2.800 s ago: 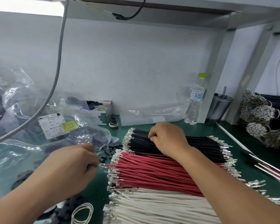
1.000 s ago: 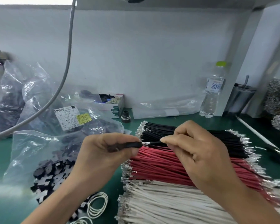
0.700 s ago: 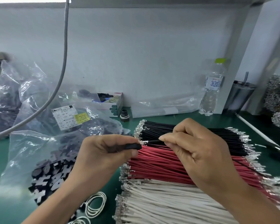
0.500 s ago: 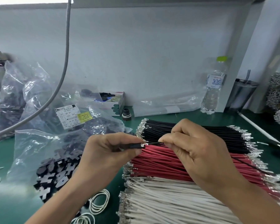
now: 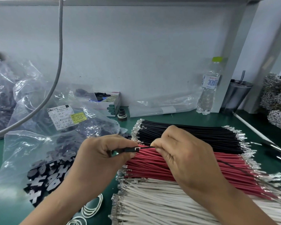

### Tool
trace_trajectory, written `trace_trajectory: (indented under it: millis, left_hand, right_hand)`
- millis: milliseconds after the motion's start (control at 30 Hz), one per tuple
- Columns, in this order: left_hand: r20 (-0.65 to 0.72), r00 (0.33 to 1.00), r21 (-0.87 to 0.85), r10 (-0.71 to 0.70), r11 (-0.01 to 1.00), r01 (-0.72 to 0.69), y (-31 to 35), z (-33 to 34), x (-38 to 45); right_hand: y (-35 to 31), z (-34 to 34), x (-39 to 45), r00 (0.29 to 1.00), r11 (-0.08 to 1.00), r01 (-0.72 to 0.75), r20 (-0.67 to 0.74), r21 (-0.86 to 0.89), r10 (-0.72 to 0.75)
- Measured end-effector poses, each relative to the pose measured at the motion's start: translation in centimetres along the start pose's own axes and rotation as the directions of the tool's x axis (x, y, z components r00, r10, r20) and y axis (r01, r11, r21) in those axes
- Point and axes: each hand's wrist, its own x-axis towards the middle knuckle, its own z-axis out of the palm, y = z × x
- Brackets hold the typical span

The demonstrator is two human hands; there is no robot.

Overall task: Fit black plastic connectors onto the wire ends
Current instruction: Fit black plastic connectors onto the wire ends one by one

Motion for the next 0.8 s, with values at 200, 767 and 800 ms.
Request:
trace_trajectory:
  millis: [200, 767, 800]
  left_hand:
    - [-0.010, 1.000, 0.000, -0.019, 1.000, 0.019, 0.17, 0.15, 0.00]
    - [0.078, 0.993, -0.187, -0.085, 0.978, 0.098, -0.31, 0.00, -0.03]
    - [0.075, 0.993, -0.193, -0.086, 0.976, 0.099, -0.40, 0.01, -0.01]
  right_hand:
    - [-0.29, 0.66, -0.11, 0.999, 0.990, -0.040, 0.006, 0.133, 0.040]
    - [-0.40, -0.12, -0.26, 0.993, 0.969, -0.116, -0.002, 0.219, 0.120]
    - [-0.43, -0.13, -0.25, 0.993, 0.968, -0.119, 0.000, 0.223, 0.122]
